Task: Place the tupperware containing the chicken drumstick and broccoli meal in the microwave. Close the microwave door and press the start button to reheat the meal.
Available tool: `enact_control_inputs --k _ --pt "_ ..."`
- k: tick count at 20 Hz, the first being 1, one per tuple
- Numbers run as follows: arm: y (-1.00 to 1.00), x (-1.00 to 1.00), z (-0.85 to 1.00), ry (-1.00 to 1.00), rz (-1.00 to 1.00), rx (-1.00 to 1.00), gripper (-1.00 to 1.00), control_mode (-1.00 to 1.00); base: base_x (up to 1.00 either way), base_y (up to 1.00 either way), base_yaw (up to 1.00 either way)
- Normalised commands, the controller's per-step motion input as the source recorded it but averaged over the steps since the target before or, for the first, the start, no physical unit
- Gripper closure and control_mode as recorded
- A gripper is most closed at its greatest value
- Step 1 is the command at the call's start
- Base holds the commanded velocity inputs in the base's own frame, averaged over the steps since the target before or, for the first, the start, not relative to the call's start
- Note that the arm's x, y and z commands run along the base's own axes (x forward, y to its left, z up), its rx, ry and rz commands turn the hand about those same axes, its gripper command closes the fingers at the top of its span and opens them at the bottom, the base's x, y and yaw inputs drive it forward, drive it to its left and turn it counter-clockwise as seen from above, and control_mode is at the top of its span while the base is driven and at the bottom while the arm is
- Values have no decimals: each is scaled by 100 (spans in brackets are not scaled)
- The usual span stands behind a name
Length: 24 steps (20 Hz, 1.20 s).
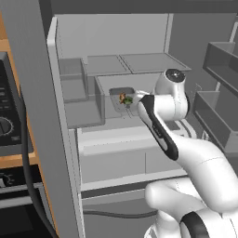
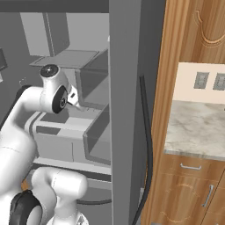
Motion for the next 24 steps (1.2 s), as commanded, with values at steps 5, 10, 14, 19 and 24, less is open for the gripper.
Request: enact_control_inputs --k 5,10,14,19,24 --pt "0 55 -20 0 -6 15 -100 -100 0 0 0" --pt "0 56 -6 0 -1 12 -100 -100 0 0 0" --pt "0 56 -4 0 0 8 -100 -100 0 0 0" --pt "0 57 -13 0 -1 8 -100 -100 0 0 0" --pt "0 59 -27 0 -1 7 -100 -100 0 0 0"
